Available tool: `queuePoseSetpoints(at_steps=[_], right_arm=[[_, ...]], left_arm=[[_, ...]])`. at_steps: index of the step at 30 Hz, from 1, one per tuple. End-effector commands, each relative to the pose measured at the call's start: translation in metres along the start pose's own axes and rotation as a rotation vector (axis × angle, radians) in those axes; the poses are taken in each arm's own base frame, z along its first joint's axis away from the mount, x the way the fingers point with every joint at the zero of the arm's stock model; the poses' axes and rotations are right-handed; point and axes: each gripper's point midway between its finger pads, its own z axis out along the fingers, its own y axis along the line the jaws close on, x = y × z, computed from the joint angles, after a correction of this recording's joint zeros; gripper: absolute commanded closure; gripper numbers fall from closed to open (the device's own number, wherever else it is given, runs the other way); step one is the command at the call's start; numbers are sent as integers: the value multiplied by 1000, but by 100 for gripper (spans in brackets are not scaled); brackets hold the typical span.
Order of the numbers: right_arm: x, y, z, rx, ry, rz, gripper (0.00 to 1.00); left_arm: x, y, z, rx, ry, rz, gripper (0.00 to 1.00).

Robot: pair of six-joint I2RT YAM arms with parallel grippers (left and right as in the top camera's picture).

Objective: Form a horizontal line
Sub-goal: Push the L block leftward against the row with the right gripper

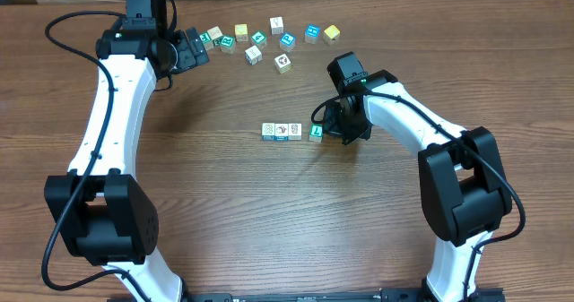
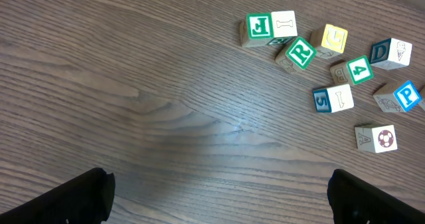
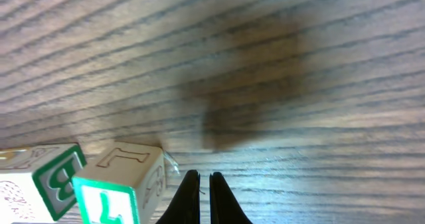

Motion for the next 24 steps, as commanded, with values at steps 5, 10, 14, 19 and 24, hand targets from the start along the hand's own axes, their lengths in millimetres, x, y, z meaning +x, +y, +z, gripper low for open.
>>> queuePoseSetpoints(at_steps=[5,10,14,19,24], right_arm=[[0,7,-2,-32,-8,-15,96],[2,6,-2,-27,-1,-14,96],[5,4,-2,-18,11,-13,96],[7,3,-2,-12,22,-11,96],[-1,8,-2,-34,-12,-16,96]], left_arm=[[-3,-5,-5,12,-12,12,0],[-3,-5,-5,12,-12,12,0],[-3,-5,-5,12,-12,12,0],[-3,-5,-5,12,-12,12,0],[-3,-5,-5,12,-12,12,0]])
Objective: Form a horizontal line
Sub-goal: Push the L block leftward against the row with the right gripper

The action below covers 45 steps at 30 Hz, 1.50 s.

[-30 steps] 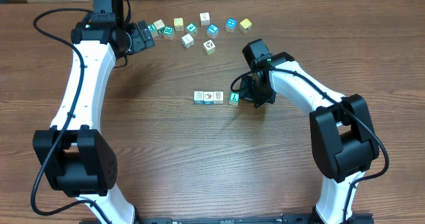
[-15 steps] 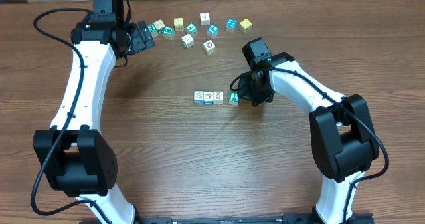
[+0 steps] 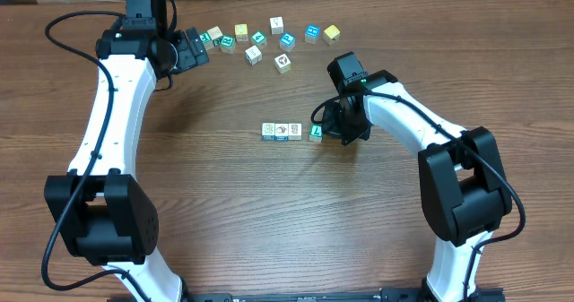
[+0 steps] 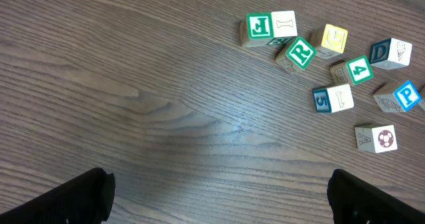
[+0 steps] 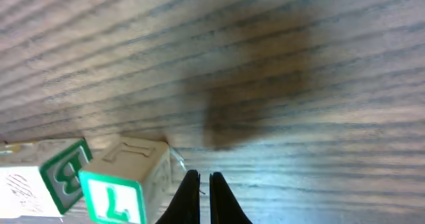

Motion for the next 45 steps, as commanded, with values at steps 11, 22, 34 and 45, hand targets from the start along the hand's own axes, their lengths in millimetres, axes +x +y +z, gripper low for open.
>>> queuePoseSetpoints(at_steps=[11,22,34,45], right_arm=[[4,19,-2,-73,6,-30,96],[7,8,-1,-18,10,-21,96],[9,20,-1,-57,10,-38,96],[4,24,-1,-72,-11,-42,96]], left_arm=[[-3,-5,-5,12,-12,12,0],[-3,-5,-5,12,-12,12,0],[-3,-5,-5,12,-12,12,0],[-3,-5,-5,12,-12,12,0]])
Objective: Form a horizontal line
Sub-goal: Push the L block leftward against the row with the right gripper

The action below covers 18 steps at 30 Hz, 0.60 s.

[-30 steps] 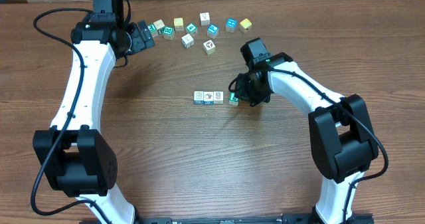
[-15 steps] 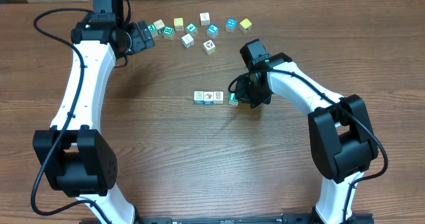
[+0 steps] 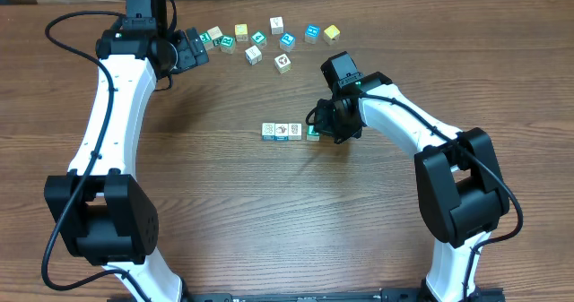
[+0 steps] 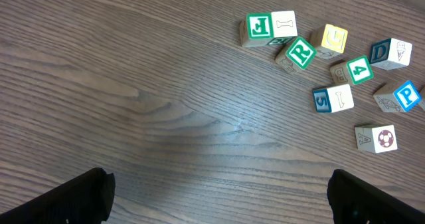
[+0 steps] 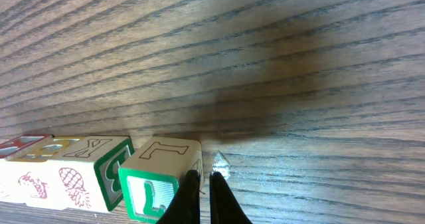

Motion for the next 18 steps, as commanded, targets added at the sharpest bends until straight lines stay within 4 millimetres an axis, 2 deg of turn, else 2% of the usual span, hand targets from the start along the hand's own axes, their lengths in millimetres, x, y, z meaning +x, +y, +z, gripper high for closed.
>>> queuePoseSetpoints(at_steps=[1,18], right_arm=[[2,4,-1,-11,0,-10,96],[1,14,-2,-62,-1,-13,96]], left_arm=[[-3,-5,-5,12,-12,12,0],[-3,-5,-5,12,-12,12,0]])
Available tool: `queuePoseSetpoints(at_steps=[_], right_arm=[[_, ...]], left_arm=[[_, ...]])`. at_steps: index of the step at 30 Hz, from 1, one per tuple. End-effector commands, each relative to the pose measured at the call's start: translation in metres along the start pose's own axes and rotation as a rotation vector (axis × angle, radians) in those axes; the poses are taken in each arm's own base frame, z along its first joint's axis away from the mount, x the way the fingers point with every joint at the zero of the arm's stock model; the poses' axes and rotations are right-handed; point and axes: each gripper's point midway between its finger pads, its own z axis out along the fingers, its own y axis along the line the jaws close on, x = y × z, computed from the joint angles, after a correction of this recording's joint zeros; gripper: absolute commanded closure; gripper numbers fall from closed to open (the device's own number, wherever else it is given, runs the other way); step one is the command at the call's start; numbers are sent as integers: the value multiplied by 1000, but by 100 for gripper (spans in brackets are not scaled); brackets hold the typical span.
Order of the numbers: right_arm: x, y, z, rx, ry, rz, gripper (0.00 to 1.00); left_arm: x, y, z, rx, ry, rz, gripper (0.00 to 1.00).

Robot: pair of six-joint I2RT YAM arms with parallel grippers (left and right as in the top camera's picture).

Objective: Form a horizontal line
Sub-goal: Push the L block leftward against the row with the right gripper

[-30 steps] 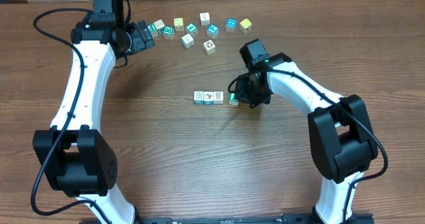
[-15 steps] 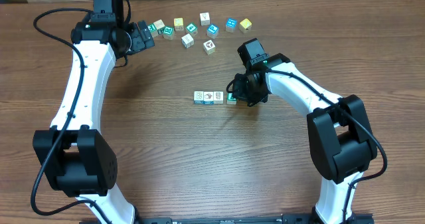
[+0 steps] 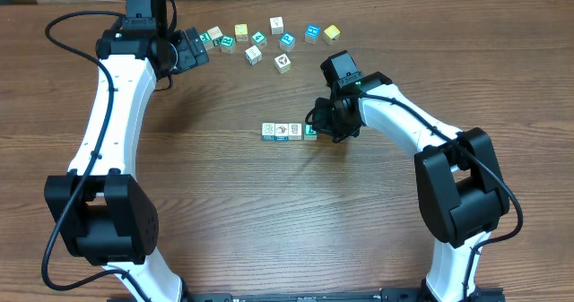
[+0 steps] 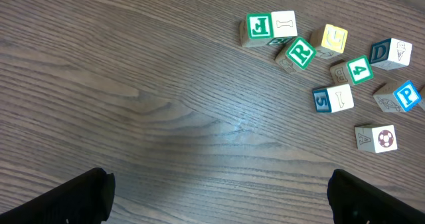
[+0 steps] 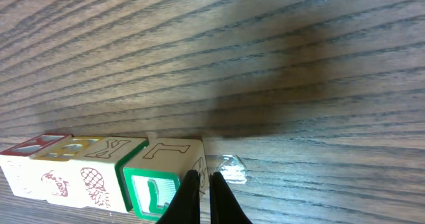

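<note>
A row of small wooden letter blocks (image 3: 282,131) lies at the table's middle. The green L block (image 3: 310,131) sits at its right end, against the neighbouring blocks (image 5: 93,174). In the right wrist view the L block (image 5: 163,174) is close up. My right gripper (image 5: 204,201) is shut with nothing in it, its thin fingertips against the L block's right side. My left gripper (image 4: 219,197) hovers open near the loose blocks (image 4: 312,64) at the far edge.
Several loose letter blocks (image 3: 269,38) lie scattered at the back of the wooden table (image 3: 224,212), right of my left gripper. A small shiny scrap (image 5: 229,167) lies on the wood just right of the L block.
My right gripper and the green L block have shifted a little further left; the L block now sits tight against the row. The left arm has not moved.
At first the green L block lay apart, right of the three-block row, with my shut right gripper at its right side. The gap then shrank, moment by moment. Now the L block touches the row. My left gripper stayed open by the loose blocks throughout.
</note>
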Motion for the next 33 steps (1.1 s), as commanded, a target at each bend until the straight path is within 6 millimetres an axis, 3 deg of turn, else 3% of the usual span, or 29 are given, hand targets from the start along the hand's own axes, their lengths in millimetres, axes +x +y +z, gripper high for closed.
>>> queuePoseSetpoints(at_steps=[1,33], right_arm=[[3,5,-1,-20,5,-8,96],[7,10,0,-20,10,32,96]], left_arm=[[-3,-5,-5,12,-12,12,0],[-3,-4,-5,12,-12,11,0]])
